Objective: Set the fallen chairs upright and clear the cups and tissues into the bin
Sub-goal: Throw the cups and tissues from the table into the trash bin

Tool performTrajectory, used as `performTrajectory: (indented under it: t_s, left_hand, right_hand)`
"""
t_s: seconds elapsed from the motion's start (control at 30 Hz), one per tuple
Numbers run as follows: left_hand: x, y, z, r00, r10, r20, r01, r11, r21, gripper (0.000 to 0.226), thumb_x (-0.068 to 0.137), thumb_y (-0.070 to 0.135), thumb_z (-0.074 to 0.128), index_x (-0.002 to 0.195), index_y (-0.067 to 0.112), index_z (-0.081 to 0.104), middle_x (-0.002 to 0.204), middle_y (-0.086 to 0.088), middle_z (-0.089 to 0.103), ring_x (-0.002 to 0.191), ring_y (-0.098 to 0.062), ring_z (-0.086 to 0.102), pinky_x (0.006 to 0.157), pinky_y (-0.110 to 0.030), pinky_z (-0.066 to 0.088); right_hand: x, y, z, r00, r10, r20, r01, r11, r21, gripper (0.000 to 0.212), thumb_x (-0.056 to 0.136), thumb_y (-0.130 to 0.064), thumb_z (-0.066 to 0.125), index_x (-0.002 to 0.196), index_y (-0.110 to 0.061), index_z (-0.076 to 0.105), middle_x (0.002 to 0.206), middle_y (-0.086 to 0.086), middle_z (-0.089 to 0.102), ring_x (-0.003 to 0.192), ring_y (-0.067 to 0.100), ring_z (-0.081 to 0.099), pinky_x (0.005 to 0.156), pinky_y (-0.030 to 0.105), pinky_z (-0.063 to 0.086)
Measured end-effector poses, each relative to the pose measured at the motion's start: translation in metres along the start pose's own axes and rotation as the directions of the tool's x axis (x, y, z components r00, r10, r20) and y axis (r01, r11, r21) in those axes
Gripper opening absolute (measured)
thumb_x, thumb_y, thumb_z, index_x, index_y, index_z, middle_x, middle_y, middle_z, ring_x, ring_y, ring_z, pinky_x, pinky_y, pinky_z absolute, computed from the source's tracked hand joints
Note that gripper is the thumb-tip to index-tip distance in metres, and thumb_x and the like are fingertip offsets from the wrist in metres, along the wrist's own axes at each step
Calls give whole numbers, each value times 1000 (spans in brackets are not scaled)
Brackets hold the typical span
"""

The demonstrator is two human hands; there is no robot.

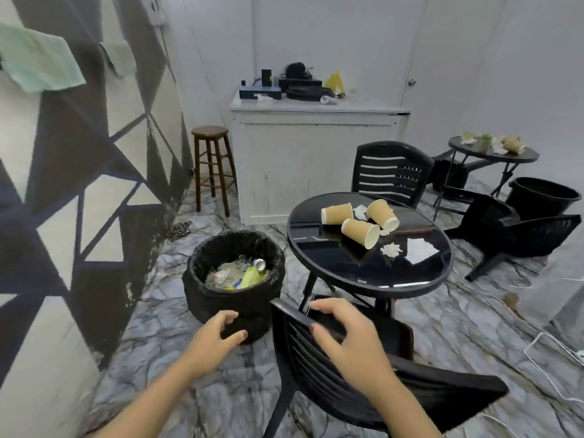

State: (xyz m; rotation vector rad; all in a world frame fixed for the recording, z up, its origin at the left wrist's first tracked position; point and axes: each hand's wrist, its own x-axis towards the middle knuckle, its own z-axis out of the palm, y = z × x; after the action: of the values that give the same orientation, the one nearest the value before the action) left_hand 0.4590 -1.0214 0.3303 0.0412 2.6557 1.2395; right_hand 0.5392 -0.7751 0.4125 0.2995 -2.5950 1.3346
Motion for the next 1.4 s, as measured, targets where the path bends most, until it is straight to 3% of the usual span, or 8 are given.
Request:
performTrajectory:
  t_s: [0.1,0.2,0.37,0.57,1.0,1.17,1.4]
  left_hand:
    - [-19,-30,-12,997,-80,-4,80,991,104,42,87,28,60,125,14,47,128,2,50,123,-16,47,102,-26,36]
    - [-35,-61,-25,984,-178,19,172,968,184,45,88,37,57,127,20,43,136,1,47,125,-14,44,102,-26,38]
    - [-49,-93,-29,959,-282,34,265,932,248,56,84,42,59,132,20,39,140,0,44,126,-15,44,104,-28,37]
    - [-39,-115,-30,943,-330,37,298,890,345,61,80,49,58,132,23,39,141,-1,41,129,-17,39,107,-31,33]
    - [56,-123,-85,899,-420,-123,436,840,323,61,82,48,57,134,23,38,143,-2,40,130,-18,38,106,-29,35]
    - [93,-134,-98,899,-429,-86,431,835,343,60,83,48,55,134,22,38,143,-1,39,131,-17,37,107,-29,34]
    - [191,-157,-138,935,-351,53,301,864,403,62,80,51,55,133,23,39,140,0,43,127,-16,41,105,-33,37]
  right_hand:
    - [13,-4,63,951,-4,310,13,1000,-28,33,85,-26,58,117,-32,54,117,-17,55,112,-4,47,98,14,37]
    - [23,12,117,825,170,538,-69,977,-202,54,85,-35,58,134,-26,40,138,-3,44,128,14,37,108,30,32]
    - [39,28,156,630,354,691,-50,907,-419,73,84,-45,57,144,-23,23,150,2,29,137,22,27,109,37,31]
    - [74,39,186,524,367,768,134,856,-500,74,83,-46,57,143,-18,24,146,7,31,134,28,28,107,42,31]
    - [202,33,248,520,242,819,228,885,-406,72,81,-46,57,139,-16,27,143,9,35,131,30,32,104,45,34]
    - [235,41,265,505,273,819,189,891,-413,74,80,-45,57,142,-21,25,145,7,33,133,29,30,106,44,32]
    - [298,71,280,540,429,725,-1,861,-509,74,82,-45,57,144,-23,21,148,5,30,135,28,28,108,46,31]
